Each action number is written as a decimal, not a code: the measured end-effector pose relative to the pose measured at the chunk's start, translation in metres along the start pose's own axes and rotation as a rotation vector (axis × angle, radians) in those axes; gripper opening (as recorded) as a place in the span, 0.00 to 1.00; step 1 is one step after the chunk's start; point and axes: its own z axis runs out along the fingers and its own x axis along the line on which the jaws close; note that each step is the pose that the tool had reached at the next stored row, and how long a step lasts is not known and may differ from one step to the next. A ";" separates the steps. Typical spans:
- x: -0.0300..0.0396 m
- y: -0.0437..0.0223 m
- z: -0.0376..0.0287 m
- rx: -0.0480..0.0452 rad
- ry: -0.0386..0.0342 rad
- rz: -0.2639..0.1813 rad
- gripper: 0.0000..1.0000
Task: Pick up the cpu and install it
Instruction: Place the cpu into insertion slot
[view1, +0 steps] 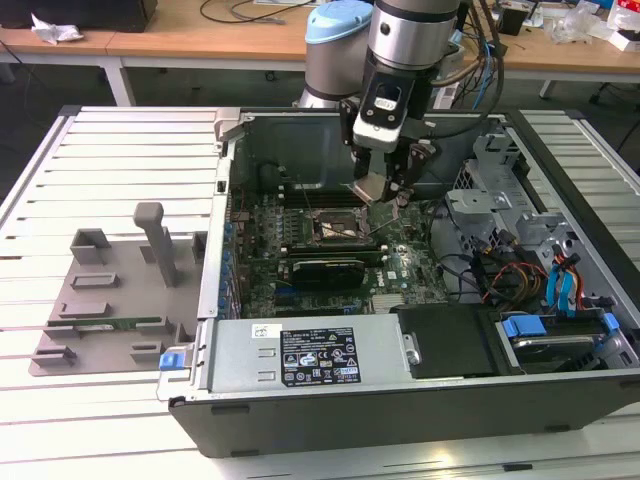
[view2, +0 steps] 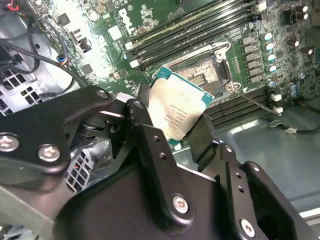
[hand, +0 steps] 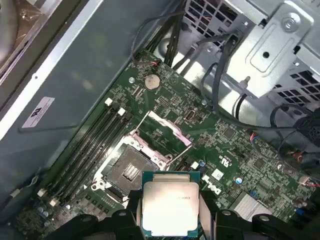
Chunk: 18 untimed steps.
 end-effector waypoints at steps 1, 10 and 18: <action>0.0000 0.0000 0.0000 0.0002 0.0001 0.033 0.55; 0.0000 0.0000 0.0000 0.0005 0.0009 0.136 0.55; 0.0000 0.0000 0.0000 0.0010 0.0014 0.245 0.55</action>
